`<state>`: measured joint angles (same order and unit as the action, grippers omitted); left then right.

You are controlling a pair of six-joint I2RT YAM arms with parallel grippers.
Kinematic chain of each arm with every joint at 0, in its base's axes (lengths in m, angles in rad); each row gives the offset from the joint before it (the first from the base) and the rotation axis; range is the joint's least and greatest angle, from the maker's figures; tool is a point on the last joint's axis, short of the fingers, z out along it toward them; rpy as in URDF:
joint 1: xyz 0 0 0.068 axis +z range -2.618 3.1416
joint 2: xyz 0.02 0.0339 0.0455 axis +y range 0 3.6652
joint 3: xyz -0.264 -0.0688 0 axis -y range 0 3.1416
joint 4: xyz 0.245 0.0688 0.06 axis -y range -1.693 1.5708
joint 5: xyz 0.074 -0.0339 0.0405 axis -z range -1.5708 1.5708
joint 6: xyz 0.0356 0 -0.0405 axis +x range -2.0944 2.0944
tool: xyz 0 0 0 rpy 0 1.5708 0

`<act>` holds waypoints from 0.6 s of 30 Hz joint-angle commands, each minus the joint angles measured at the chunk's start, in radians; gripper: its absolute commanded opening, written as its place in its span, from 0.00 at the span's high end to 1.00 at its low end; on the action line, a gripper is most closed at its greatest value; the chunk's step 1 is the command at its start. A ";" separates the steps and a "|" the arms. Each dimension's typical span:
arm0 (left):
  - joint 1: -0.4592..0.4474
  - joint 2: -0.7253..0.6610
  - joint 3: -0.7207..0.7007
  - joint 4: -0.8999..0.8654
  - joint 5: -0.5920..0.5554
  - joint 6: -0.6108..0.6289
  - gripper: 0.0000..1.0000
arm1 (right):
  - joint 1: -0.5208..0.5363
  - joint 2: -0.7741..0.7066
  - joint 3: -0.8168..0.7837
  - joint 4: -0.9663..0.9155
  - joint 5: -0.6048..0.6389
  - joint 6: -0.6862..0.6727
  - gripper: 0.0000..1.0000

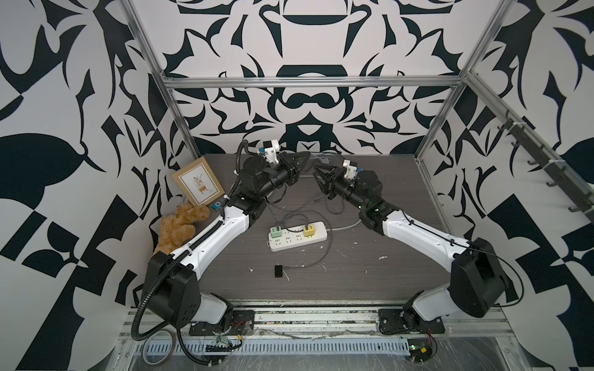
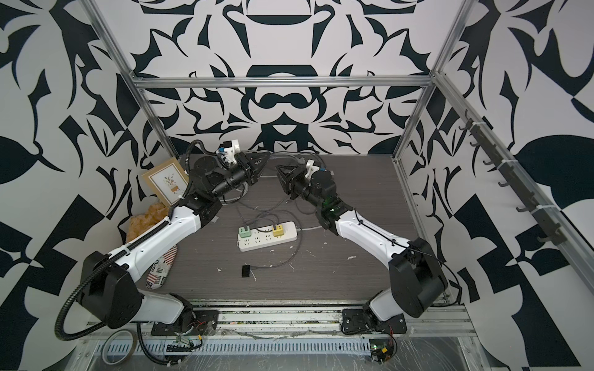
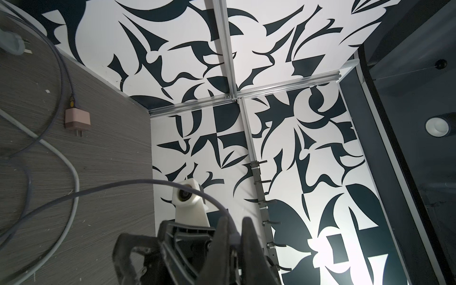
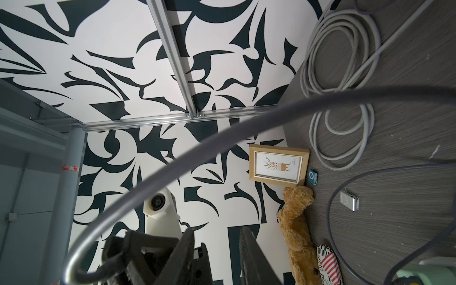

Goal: Charge mp3
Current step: Pick up the charging cable from the center of the board.

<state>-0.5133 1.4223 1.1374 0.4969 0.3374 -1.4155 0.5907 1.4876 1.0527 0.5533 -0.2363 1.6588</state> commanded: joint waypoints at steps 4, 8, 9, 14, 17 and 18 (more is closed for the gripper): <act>-0.004 -0.009 -0.032 0.040 -0.009 0.024 1.00 | 0.008 -0.042 0.050 0.100 -0.038 0.025 0.68; -0.003 -0.003 -0.033 0.038 -0.024 0.027 1.00 | 0.018 -0.102 0.000 0.070 -0.024 0.016 0.65; -0.004 0.000 -0.030 0.039 -0.023 0.027 1.00 | 0.021 -0.119 -0.015 0.064 -0.013 0.013 0.64; -0.004 0.024 -0.029 0.068 -0.011 0.011 1.00 | 0.007 -0.117 -0.011 0.069 -0.010 0.004 0.61; -0.005 0.025 -0.034 0.071 -0.005 0.011 1.00 | 0.009 -0.077 0.027 0.083 -0.021 0.006 0.61; -0.006 0.024 -0.037 0.077 -0.005 0.013 1.00 | 0.009 -0.067 0.036 0.082 -0.023 0.005 0.61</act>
<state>-0.5159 1.4414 1.1118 0.5186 0.3302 -1.4017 0.6037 1.4029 1.0389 0.5903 -0.2516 1.6745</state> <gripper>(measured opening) 0.106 0.388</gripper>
